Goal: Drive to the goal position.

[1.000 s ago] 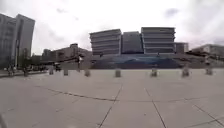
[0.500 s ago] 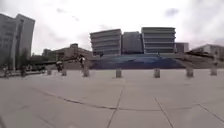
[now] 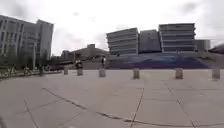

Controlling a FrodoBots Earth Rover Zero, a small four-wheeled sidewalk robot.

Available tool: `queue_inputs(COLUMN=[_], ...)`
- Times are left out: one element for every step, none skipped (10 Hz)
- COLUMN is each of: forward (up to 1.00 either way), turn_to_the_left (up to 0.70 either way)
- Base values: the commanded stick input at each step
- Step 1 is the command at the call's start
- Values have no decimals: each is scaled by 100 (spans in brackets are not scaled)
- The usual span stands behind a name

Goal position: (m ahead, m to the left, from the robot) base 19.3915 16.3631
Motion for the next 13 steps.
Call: queue_inputs(forward=[70,70,70,70,70,70,70,70,70,70,70,70,70], turn_to_the_left=[2,2,2,2,2,2,2,2,2,2,2,2,2])
